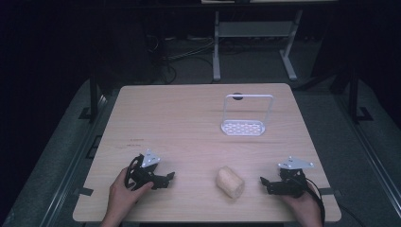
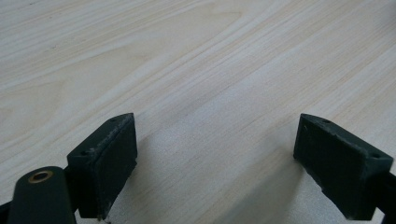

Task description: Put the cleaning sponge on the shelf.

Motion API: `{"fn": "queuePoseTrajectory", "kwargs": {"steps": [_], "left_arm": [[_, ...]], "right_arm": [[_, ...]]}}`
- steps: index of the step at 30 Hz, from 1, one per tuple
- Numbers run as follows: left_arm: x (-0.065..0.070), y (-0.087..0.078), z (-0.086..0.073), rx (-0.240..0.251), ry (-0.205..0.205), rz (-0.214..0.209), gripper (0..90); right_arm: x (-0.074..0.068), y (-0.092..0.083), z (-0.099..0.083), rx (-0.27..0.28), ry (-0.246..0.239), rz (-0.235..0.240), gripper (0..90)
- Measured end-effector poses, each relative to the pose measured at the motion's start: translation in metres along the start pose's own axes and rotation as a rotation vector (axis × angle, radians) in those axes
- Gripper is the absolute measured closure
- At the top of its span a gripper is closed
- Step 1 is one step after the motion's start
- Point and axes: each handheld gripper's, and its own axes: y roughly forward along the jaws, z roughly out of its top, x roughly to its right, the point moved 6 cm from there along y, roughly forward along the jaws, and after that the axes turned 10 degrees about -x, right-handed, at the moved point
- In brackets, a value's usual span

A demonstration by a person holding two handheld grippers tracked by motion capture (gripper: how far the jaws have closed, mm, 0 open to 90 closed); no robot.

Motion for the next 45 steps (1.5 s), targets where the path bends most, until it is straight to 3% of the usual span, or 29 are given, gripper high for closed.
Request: {"fn": "queuePoseTrajectory", "kwargs": {"steps": [13, 23, 45], "left_arm": [[0.000, 0.000, 0.000, -0.002, 0.001, 0.000, 12.8], [0.000, 0.000, 0.000, -0.003, 0.001, -0.001, 12.8], [0.000, 0.000, 0.000, -0.002, 0.001, -0.001, 12.8]], "right_arm": [[0.000, 0.000, 0.000, 0.000, -0.011, 0.008, 9.3], [-0.001, -0.007, 0.002, 0.004, 0.008, 0.044, 9.5], [-0.031, -0.025, 0.020, 0.055, -0.043, 0.121, 9.5]]}}
